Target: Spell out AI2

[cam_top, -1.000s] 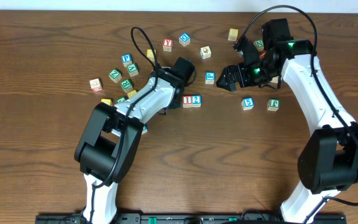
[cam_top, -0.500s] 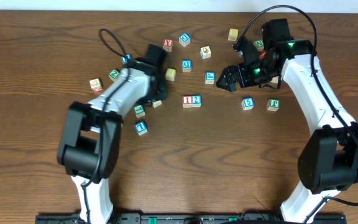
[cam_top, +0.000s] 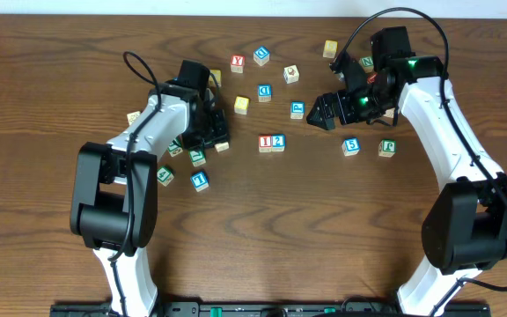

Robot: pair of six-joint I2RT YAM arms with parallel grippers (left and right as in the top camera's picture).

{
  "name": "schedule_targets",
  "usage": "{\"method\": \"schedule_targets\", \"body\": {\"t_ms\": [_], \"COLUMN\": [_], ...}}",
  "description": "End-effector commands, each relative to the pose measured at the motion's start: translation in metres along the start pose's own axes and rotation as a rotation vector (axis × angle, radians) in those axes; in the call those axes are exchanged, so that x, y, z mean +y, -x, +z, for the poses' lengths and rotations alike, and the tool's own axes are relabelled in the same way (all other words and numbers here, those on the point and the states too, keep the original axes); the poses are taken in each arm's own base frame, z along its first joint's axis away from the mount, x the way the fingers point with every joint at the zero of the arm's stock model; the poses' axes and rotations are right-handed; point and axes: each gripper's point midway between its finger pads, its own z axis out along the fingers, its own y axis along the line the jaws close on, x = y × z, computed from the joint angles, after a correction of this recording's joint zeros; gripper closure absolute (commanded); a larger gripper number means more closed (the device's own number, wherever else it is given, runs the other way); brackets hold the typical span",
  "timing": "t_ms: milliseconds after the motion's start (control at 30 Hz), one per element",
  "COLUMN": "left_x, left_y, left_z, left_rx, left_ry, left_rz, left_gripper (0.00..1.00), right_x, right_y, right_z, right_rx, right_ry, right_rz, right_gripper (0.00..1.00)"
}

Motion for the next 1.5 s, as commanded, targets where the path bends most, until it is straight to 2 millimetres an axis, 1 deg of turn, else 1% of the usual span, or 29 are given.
{"method": "schedule_targets", "body": {"t_ms": [0,367,700,1000,1167,1333,1467], "left_x": [-0.008,-0.003,-0.01,-0.016,-0.009,0.0,0.0], "left_y": [-0.004,-0.001,0.0,-0.009,-0.007,-0.002,-0.001], "left_z": [-0.006,-0.006,-0.021,-0.013,-0.007,-0.007,-0.007], "left_rx": [0.007,-0.009,-0.035,-0.013,-0.018,-0.044,-0.045], "left_ry": [-0.041,-0.01,-0.029,-0.013,0.018,0.072,0.071], "left_rz": [0.043,0.053,0.063,0.087,0.083,0.079,0.08], "left_gripper": [0.62,0.63,0.64,0.63,0.64,0.63,0.63], "right_x": [0.003,0.003,0.003,0.003,0.003,0.003,0.003], "right_y": [0.002,0.002,0.002,0.002,0.001,0.002,0.002], "right_z": [-0.008,-0.008,-0.008,-0.008,-0.008,-0.008,-0.008], "right_rx": [-0.018,-0.019,-0.019,-0.018,-0.017,-0.018,-0.018], "right_ry": [-0.004,-0.005,-0.005,-0.004,-0.004,-0.004,-0.005], "right_rz": [-0.023,-0.024,-0.024,-0.023,-0.023,-0.023,-0.023], "right_gripper": [0.01,0.01,0.01,0.01,0.01,0.01,0.01]}}
